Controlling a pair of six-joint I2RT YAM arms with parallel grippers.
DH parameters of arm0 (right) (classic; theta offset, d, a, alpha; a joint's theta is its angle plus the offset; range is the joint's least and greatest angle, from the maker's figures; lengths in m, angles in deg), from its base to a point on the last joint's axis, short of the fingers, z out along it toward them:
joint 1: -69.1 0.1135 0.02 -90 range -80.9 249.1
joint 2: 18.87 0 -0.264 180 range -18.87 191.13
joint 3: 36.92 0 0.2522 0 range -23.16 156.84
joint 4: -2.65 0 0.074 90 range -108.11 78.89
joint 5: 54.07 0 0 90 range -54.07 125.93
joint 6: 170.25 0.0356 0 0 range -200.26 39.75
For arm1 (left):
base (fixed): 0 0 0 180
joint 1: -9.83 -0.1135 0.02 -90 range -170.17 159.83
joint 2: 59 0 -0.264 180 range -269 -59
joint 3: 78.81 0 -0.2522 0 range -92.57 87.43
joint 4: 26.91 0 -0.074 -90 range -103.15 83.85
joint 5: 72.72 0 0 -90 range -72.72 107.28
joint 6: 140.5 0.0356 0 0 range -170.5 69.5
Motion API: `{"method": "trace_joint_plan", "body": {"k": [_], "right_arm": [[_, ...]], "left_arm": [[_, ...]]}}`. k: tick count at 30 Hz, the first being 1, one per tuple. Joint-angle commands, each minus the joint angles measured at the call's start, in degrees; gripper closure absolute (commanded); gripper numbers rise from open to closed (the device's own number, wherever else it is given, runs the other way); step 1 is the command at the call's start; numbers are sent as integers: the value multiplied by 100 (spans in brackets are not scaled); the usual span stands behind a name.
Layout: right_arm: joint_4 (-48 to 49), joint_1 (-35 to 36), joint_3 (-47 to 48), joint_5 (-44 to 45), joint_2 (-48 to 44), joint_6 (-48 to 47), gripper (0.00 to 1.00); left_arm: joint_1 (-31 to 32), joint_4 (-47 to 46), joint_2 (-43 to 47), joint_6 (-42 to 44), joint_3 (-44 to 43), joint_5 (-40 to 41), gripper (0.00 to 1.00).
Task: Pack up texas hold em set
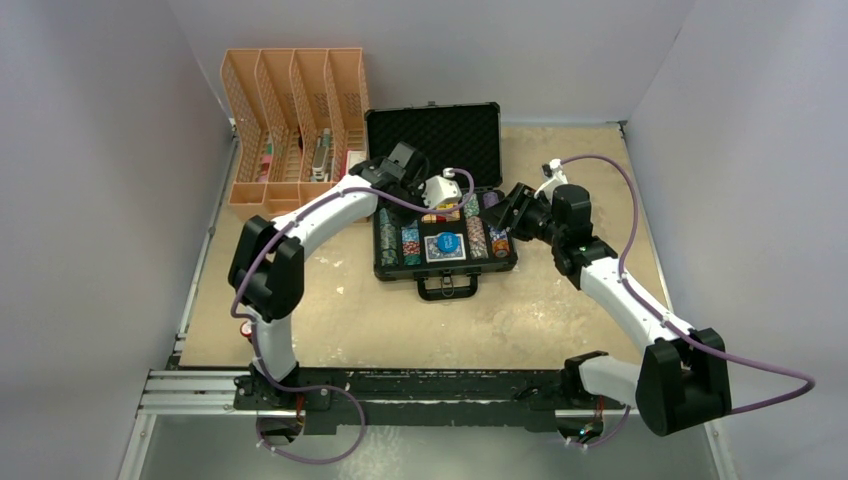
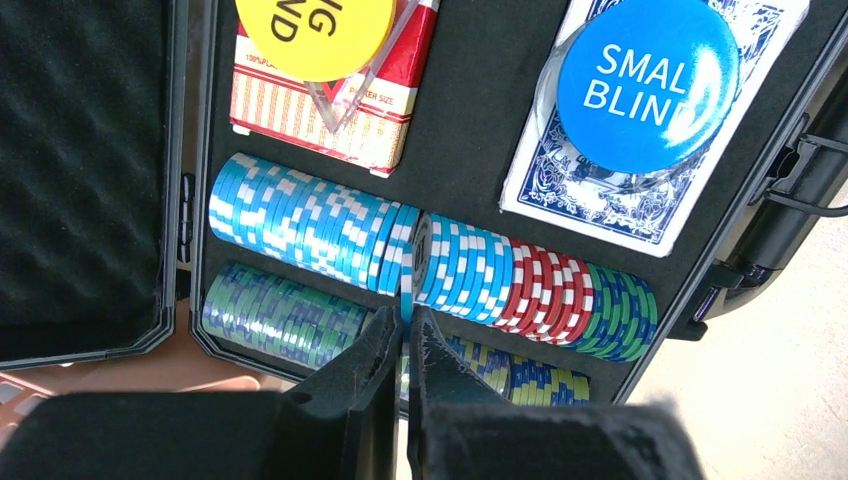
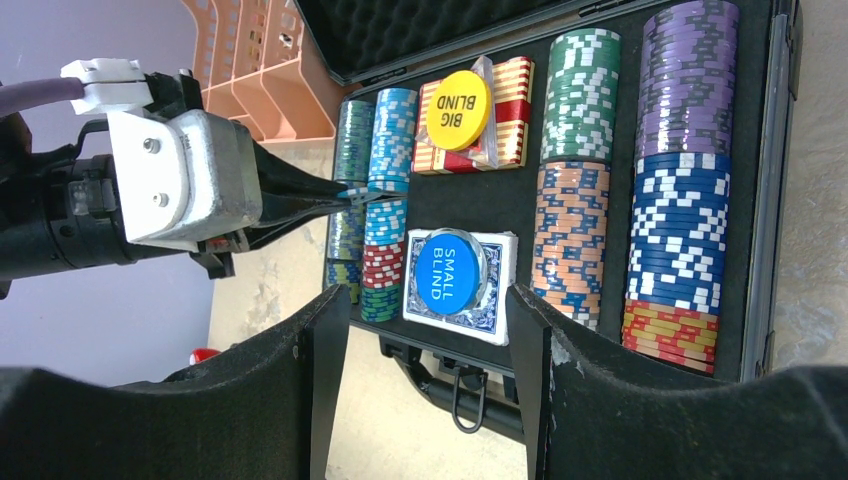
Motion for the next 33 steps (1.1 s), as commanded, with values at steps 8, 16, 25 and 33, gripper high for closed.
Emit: {"method": "trace_joint_plan", "body": {"k": [8,16,25,33], "right_arm": [[207,-22,-8,-82,-51,-124,39],[184,-28,-10,-20,-63,-168,39],[191,-34,-42,-46,-54,-177,39],[193,-31,-45,-46,-47,-173,39]], "left_arm": [[-28,-189,-73,-358,-337,60,73],[-27,-389,229,-485,-190,-181,86],[-25,-251,102,-542,-33,-455,83],[-32,-242,-111,-578,-112,-131,99]]}}
